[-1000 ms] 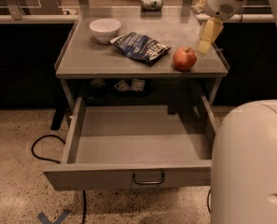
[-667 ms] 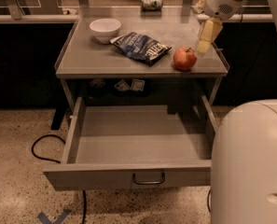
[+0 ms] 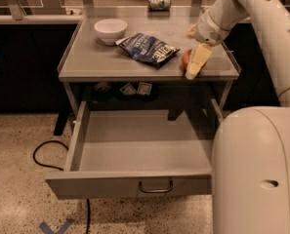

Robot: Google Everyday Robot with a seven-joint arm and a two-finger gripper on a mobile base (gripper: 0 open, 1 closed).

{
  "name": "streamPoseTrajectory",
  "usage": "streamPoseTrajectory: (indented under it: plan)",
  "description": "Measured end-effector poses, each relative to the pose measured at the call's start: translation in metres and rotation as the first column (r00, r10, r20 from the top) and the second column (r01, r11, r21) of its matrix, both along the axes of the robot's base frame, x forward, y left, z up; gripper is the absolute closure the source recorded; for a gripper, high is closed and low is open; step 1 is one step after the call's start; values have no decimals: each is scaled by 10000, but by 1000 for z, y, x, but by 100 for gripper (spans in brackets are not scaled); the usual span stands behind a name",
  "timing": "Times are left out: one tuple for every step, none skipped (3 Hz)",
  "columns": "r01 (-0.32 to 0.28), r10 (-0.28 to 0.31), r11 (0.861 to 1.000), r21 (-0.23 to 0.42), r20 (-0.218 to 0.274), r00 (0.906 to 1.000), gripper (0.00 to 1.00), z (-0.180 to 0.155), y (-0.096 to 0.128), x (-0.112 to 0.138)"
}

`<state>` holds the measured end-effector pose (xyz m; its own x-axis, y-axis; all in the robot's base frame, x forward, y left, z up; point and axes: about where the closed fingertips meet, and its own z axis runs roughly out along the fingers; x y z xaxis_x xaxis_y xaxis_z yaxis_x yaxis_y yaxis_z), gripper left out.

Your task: Place apple into top drawer

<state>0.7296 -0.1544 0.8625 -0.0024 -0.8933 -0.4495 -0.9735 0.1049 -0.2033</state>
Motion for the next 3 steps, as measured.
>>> streamPoseTrajectory:
  plan:
    - [-313, 361, 9976, 619, -777, 9963, 0, -38, 17, 4]
    - [-311, 359, 9976, 619, -777, 9963, 0, -38, 17, 4]
    - [-311, 359, 9976, 619, -777, 9963, 19, -38, 17, 4]
